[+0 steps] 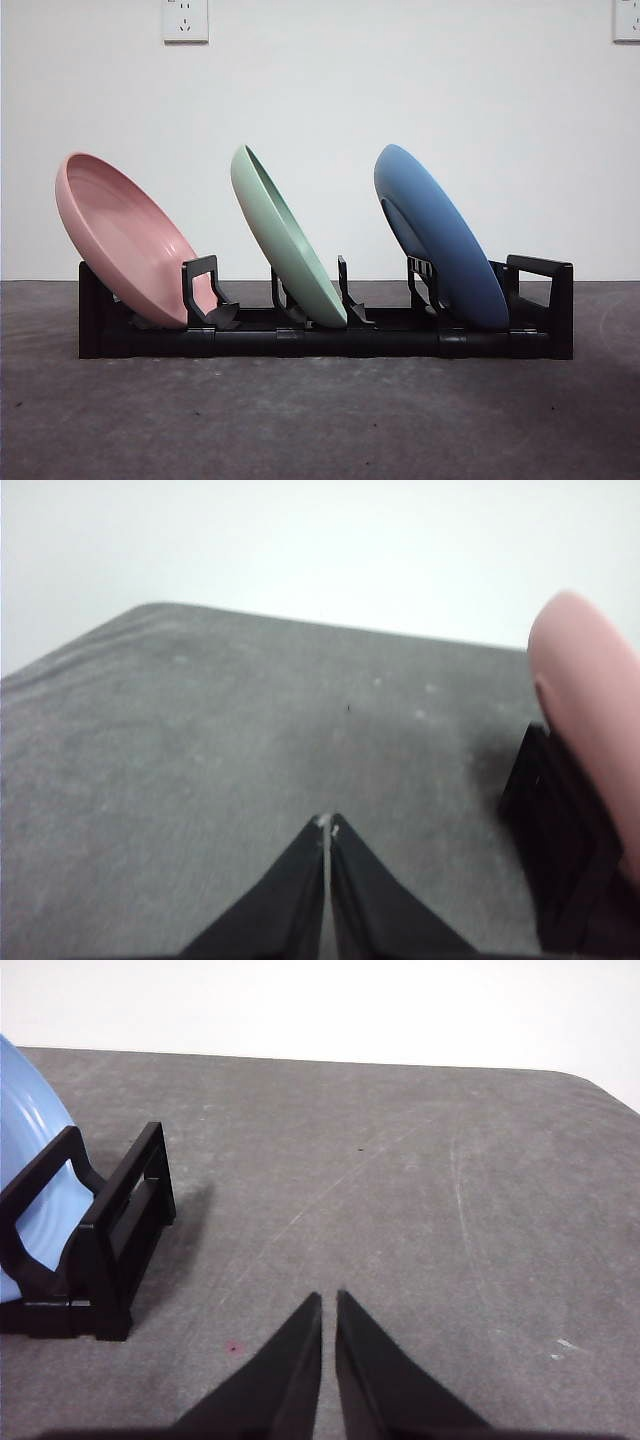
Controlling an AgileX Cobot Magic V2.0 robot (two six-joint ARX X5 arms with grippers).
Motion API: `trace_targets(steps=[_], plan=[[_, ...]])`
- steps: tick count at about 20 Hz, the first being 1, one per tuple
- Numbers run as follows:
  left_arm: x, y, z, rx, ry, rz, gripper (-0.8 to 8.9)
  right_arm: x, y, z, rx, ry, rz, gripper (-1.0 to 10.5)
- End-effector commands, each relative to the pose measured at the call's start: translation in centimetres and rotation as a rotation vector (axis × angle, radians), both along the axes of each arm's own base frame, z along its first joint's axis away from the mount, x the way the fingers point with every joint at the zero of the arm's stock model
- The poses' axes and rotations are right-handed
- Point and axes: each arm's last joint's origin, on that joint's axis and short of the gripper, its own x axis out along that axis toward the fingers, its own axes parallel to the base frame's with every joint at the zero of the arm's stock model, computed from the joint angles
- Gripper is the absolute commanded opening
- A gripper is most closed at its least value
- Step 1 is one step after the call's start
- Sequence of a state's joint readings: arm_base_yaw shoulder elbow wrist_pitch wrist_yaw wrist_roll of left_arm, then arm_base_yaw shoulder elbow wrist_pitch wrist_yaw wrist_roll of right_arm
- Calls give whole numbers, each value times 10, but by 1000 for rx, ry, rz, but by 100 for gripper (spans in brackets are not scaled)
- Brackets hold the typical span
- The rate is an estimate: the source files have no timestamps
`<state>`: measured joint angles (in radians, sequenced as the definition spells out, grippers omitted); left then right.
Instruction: Place the plate
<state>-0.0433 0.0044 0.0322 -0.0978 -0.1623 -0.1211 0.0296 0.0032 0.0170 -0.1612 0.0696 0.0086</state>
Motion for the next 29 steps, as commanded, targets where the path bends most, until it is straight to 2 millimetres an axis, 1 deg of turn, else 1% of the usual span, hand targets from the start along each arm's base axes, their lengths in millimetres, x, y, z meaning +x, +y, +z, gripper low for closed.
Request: trace_targets(steps=[1,6,9,13,15,17,20,24,29], plan=[[1,0,-3,-68,-20,11,7,0,0,0,22,-11,2,23],[1,0,3,-227,-107,9,7,1,2,5,158,-65,46,23],[1,0,11,-242,-191,-1,7,1,3,13,191,-142,84,23],[-1,0,25,-249,-339,-18,7,0,4,28,243,-294,151,17],[-4,0,36,-259,-419,-29,7,-2,4,39,310,-368,165,16],[-8,0,48,-300,-444,-37,8,-5,4,49,376,-379,167,16],[-13,0,68,-350,-386,-48,9,-9,4,67,392,-335,159,15],[-22,-2,101,-340,-251,-106,10,-13,4,95,372,-250,155,15],[-25,-5,136,-287,-101,-215,10,-10,8,124,328,-141,261,15]])
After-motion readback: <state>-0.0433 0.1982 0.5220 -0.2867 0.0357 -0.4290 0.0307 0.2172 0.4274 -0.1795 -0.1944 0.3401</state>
